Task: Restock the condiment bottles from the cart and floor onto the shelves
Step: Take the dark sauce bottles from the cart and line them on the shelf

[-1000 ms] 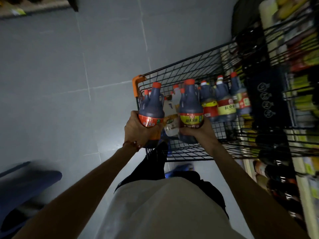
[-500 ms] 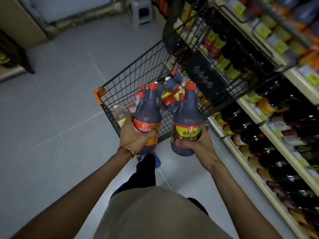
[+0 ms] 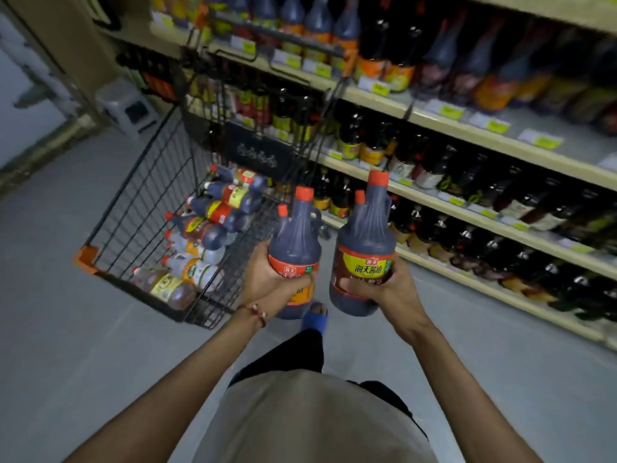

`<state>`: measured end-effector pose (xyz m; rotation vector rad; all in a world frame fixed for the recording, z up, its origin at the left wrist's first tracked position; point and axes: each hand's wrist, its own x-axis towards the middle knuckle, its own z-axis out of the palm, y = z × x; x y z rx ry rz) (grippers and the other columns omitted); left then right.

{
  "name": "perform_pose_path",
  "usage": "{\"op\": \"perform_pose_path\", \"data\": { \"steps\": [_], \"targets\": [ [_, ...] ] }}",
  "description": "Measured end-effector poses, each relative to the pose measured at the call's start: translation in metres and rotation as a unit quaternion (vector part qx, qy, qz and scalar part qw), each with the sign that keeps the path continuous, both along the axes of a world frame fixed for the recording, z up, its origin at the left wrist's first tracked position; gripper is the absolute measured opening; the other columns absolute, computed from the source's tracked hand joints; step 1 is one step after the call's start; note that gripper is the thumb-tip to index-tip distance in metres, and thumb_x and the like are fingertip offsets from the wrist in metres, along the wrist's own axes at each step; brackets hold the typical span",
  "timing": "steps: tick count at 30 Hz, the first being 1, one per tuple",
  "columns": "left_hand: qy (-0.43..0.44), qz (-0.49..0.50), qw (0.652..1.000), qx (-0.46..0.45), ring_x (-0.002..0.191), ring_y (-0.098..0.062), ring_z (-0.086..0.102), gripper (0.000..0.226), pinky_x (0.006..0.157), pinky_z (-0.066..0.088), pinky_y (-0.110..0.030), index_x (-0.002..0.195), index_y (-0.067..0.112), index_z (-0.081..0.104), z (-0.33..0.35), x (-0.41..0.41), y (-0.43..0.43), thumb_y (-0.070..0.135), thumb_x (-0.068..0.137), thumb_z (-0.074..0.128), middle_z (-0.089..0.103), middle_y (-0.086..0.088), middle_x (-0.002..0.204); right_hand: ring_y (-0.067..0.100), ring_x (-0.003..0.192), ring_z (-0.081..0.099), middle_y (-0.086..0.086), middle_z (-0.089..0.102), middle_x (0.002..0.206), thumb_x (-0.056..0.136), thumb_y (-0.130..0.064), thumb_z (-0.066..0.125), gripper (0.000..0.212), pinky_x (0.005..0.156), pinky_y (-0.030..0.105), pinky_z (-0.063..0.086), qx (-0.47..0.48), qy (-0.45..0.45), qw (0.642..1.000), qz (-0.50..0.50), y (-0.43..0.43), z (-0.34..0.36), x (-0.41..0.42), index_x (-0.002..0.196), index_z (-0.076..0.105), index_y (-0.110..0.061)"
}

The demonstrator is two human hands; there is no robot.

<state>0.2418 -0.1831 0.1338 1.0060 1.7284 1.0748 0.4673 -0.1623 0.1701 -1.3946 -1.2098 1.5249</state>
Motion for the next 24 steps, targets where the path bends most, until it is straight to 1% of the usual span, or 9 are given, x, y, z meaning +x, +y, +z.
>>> {"op": "perform_pose_path", "data": {
  "steps": [3, 4, 6, 8, 13, 16, 18, 21, 24],
  "targets": [
    [-0.004, -0.065, 0.998, 0.011, 0.088, 0.004, 0.068, 0.077, 0.077, 0.052, -0.025, 0.117, 0.026, 0.05, 0.008, 0.037, 0.029, 0.007, 0.058, 0.095, 0.068, 0.01, 0.108, 0.015, 0.096, 0.076, 0.0, 0.078, 0.11, 0.065, 0.003, 0.093, 0.071, 0.075, 0.023, 0.06, 0.014, -0.014, 0.999, -0.046, 0.003, 0.001, 0.039, 0.128, 0.062, -0.013],
    [-0.005, -0.084, 0.996, 0.014, 0.089, 0.006, 0.068, 0.08, 0.077, 0.052, -0.024, 0.119, 0.022, 0.049, 0.01, 0.05, 0.039, 0.007, 0.056, 0.095, 0.067, 0.009, 0.11, 0.015, 0.097, 0.075, 0.0, 0.077, 0.112, 0.065, 0.003, 0.093, 0.075, 0.076, 0.023, 0.06, 0.018, -0.018, 0.998, -0.06, 0.007, 0.002, 0.052, 0.13, 0.06, -0.012],
    [-0.007, -0.112, 0.993, 0.027, 0.093, 0.006, 0.067, 0.087, 0.078, 0.053, -0.021, 0.122, 0.022, 0.047, 0.013, 0.078, 0.062, 0.02, 0.047, 0.091, 0.066, 0.01, 0.113, 0.014, 0.097, 0.075, 0.001, 0.076, 0.113, 0.064, 0.005, 0.093, 0.079, 0.075, 0.023, 0.059, 0.019, -0.025, 0.996, -0.087, 0.016, 0.003, 0.079, 0.132, 0.058, -0.012],
    [-0.017, -0.14, 0.989, 0.035, 0.093, 0.009, 0.066, 0.086, 0.077, 0.053, -0.016, 0.123, 0.023, 0.047, 0.016, 0.107, 0.085, 0.022, 0.047, 0.088, 0.065, 0.013, 0.112, 0.015, 0.095, 0.076, 0.004, 0.076, 0.113, 0.063, 0.006, 0.094, 0.08, 0.074, 0.023, 0.059, 0.03, -0.04, 0.993, -0.11, 0.028, 0.005, 0.107, 0.132, 0.057, -0.01],
    [-0.002, -0.191, 0.98, 0.053, 0.098, 0.0, 0.067, 0.081, 0.083, 0.056, -0.031, 0.11, 0.038, 0.05, 0.022, 0.182, 0.159, 0.049, 0.04, 0.09, 0.067, 0.016, 0.11, 0.006, 0.092, 0.074, 0.002, 0.074, 0.114, 0.061, 0.004, 0.096, 0.086, 0.073, 0.019, 0.058, 0.05, -0.075, 0.981, -0.169, 0.073, 0.011, 0.173, 0.134, 0.052, -0.011],
    [0.032, -0.207, 0.976, 0.062, 0.101, -0.008, 0.069, 0.084, 0.086, 0.058, -0.037, 0.115, 0.036, 0.057, 0.023, 0.228, 0.206, 0.059, 0.041, 0.09, 0.071, 0.013, 0.111, 0.005, 0.095, 0.073, 0.002, 0.072, 0.118, 0.058, 0.001, 0.099, 0.092, 0.074, 0.019, 0.058, 0.053, -0.093, 0.974, -0.199, 0.106, 0.012, 0.212, 0.135, 0.051, -0.013],
    [0.067, -0.222, 0.97, 0.075, 0.102, -0.009, 0.069, 0.09, 0.087, 0.058, -0.033, 0.12, 0.032, 0.059, 0.026, 0.258, 0.236, 0.067, 0.042, 0.086, 0.072, 0.012, 0.112, 0.002, 0.094, 0.073, 0.001, 0.072, 0.117, 0.056, 0.003, 0.099, 0.09, 0.073, 0.017, 0.057, 0.06, -0.103, 0.969, -0.218, 0.131, 0.015, 0.237, 0.13, 0.052, -0.019],
    [0.113, -0.261, 0.954, 0.098, 0.102, -0.01, 0.067, 0.09, 0.087, 0.056, -0.033, 0.126, 0.036, 0.059, 0.034, 0.301, 0.283, 0.071, 0.047, 0.083, 0.074, 0.01, 0.117, -0.004, 0.093, 0.071, -0.009, 0.071, 0.113, 0.058, 0.007, 0.097, 0.084, 0.074, 0.013, 0.055, 0.076, -0.119, 0.962, -0.234, 0.169, 0.021, 0.273, 0.118, 0.053, -0.033],
    [0.138, -0.28, 0.943, 0.118, 0.107, -0.016, 0.07, 0.083, 0.087, 0.057, -0.036, 0.126, 0.037, 0.058, 0.039, 0.338, 0.323, 0.064, 0.053, 0.087, 0.074, 0.01, 0.116, 0.0, 0.095, 0.073, -0.009, 0.074, 0.109, 0.058, 0.005, 0.097, 0.081, 0.076, 0.016, 0.058, 0.085, -0.127, 0.956, -0.25, 0.203, 0.02, 0.309, 0.119, 0.057, -0.032]
  ]
}}
